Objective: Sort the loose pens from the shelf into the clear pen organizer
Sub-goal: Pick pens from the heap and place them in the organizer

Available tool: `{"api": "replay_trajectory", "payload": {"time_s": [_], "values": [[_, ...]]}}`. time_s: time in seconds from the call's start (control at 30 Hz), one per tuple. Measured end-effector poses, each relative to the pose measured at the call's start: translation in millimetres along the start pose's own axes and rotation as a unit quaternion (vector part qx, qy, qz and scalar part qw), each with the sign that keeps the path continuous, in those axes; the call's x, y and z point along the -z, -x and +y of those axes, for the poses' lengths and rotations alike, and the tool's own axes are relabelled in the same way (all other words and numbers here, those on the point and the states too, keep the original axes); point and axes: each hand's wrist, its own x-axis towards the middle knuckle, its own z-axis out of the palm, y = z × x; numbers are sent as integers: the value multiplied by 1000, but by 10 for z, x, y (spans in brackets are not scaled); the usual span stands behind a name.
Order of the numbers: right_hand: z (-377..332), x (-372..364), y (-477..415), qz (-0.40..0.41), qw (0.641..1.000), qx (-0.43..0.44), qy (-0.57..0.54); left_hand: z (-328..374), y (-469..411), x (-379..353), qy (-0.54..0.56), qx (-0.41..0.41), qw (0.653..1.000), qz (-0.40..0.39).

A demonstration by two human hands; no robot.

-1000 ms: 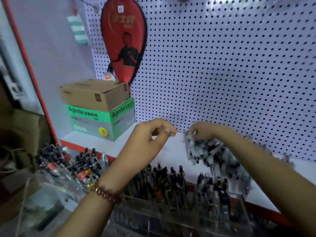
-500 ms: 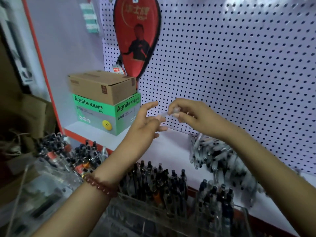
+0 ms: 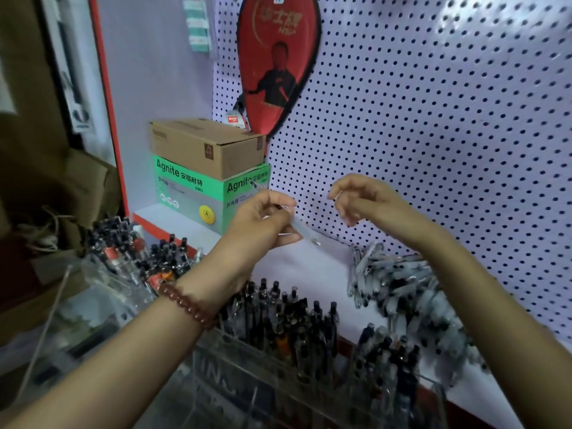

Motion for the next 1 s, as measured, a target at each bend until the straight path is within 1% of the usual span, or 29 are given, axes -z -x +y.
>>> {"api": "replay_trajectory", "payload": {"time_s": [0.03, 0.07, 0.1, 0.13, 0.17, 0.2, 0.3, 0.4, 0.6, 0.73, 0.83, 0.9, 1.0], "values": [[124, 57, -14, 28, 996, -17, 84, 1, 5, -12, -9, -4, 1000, -2], [266, 108, -25, 10, 983, -45, 177, 5, 15, -24, -21, -9, 1000, -8], [420, 145, -33, -41, 962, -86, 255, 11, 30, -34, -39, -15, 999, -14], [559, 163, -33, -102, 939, -131, 300, 21, 41, -41, -57, -20, 998, -18], [687, 175, -33, -147, 922, -166, 319, 26, 50, -46, -72, -25, 997, -20], [783, 176, -34, -168, 914, -187, 318, 27, 58, -45, -84, -30, 996, -20], [922, 139, -53, -165, 916, -195, 310, 14, 63, -29, -106, -34, 994, -18], [867, 83, -62, -170, 918, -209, 292, 28, 81, -30, -113, -25, 993, -20], [841, 78, -30, -164, 921, -201, 290, 59, 101, -49, -132, -20, 991, -14], [806, 91, 6, -148, 939, -155, 270, 63, 107, -51, -128, -19, 992, -10], [732, 150, 71, -123, 961, -144, 204, 64, 103, -52, -125, -16, 992, -10], [711, 184, 85, -89, 975, -134, 153, 72, 106, -55, -124, -15, 992, -12], [764, 240, 111, -63, 986, -116, 101, 78, 116, -57, -124, -15, 992, -13]]}}
